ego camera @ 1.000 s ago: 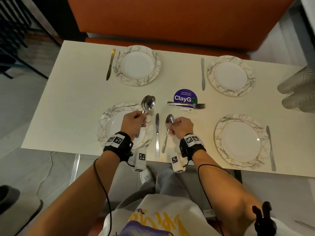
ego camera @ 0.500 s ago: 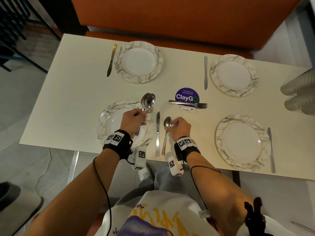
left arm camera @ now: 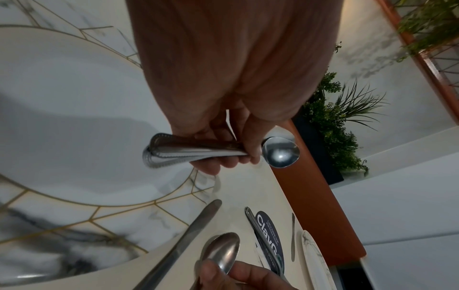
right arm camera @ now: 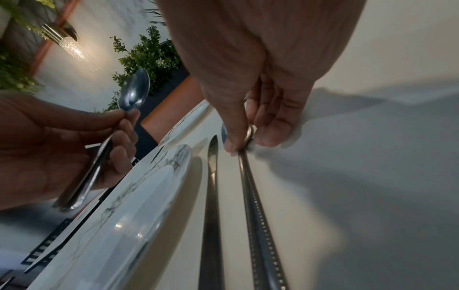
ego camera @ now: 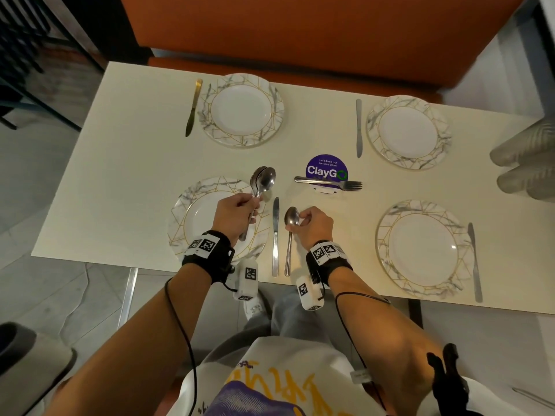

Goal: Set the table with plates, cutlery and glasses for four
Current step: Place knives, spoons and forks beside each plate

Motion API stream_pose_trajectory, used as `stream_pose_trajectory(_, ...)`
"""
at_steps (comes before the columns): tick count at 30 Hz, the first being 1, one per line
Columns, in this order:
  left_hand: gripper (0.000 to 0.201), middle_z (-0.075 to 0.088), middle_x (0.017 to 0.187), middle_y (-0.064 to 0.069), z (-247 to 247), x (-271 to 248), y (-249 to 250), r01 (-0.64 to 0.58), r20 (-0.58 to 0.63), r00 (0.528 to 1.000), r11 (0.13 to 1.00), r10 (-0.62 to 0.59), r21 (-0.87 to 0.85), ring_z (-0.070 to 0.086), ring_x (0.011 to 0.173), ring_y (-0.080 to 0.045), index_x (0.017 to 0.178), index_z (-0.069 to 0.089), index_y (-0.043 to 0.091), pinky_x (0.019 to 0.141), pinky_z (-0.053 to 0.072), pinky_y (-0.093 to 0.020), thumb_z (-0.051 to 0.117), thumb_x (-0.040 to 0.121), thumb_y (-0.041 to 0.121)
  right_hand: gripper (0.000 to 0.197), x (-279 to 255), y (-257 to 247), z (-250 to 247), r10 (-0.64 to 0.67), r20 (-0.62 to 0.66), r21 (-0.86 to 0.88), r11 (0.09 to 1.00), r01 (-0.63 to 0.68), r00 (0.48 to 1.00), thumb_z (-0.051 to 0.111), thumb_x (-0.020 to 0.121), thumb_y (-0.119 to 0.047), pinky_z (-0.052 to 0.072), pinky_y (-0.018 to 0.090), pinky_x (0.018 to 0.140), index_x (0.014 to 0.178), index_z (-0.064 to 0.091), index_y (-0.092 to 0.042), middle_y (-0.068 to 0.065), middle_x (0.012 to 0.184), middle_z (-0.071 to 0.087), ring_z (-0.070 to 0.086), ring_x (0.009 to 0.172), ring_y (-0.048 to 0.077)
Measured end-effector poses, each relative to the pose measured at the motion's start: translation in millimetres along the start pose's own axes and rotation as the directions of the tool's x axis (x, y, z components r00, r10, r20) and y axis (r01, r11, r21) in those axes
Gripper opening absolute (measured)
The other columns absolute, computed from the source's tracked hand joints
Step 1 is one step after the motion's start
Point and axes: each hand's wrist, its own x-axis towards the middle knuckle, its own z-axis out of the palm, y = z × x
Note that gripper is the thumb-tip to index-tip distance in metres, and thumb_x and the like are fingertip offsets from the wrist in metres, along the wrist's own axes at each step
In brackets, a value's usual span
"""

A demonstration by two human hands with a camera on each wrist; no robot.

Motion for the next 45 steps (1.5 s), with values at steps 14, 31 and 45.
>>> stream_pose_trajectory(14, 0.022, 0.075, 0.087, -0.014, 61.2, -15.6, 28.7, 0.026, 0.214, 0.977, 0.997, -0.011, -0.067, 0.070, 0.077, -0.026, 0.104, 0.074, -0.001, 0.073, 0.062, -0.035, 0.079, 0.090, 0.015, 0.018, -12.1, -26.1, -62.7, -0.227, -0.078, 0.285, 0.928, 0.239, 0.971, 0.063, 0.098, -0.033, 0.059, 0.032, 0.079, 0.106, 0.071, -0.020, 0.001, 0.096, 0.074, 0.071, 0.087, 0.021)
stream_pose_trajectory(31, 0.016, 0.068, 0.079, -0.013, 327.1, -61.1, 51.9, -0.044, 0.456, 0.890, 0.994, -0.006, 0.100, 0.070, 0.065, -0.022, 0.103, 0.065, -0.004, 0.066, 0.062, -0.033, 0.066, 0.100, 0.012, 0.005, 27.9, 127.2, -283.6, 0.116, -0.188, 0.593, 0.805, 0.018, 0.975, 0.071, 0.091, -0.008, 0.056, 0.034, 0.063, 0.095, 0.072, -0.006, 0.013, 0.080, 0.074, 0.068, 0.065, 0.021)
stream_pose_trajectory(45, 0.028, 0.054, 0.079, -0.007, 442.8, -70.6, 31.5, 0.122, 0.268, 0.954, 0.991, -0.134, 0.064, 0.044, 0.058, -0.016, 0.096, 0.066, 0.005, 0.049, 0.039, -0.026, 0.039, 0.107, 0.005, 0.010, 57.9, 275.6, -380.2, 0.331, -0.249, 0.263, 0.928, -0.265, 0.910, 0.076, 0.086, -0.011, 0.059, 0.027, 0.078, 0.093, 0.078, -0.016, 0.004, 0.092, 0.078, 0.073, 0.083, 0.021)
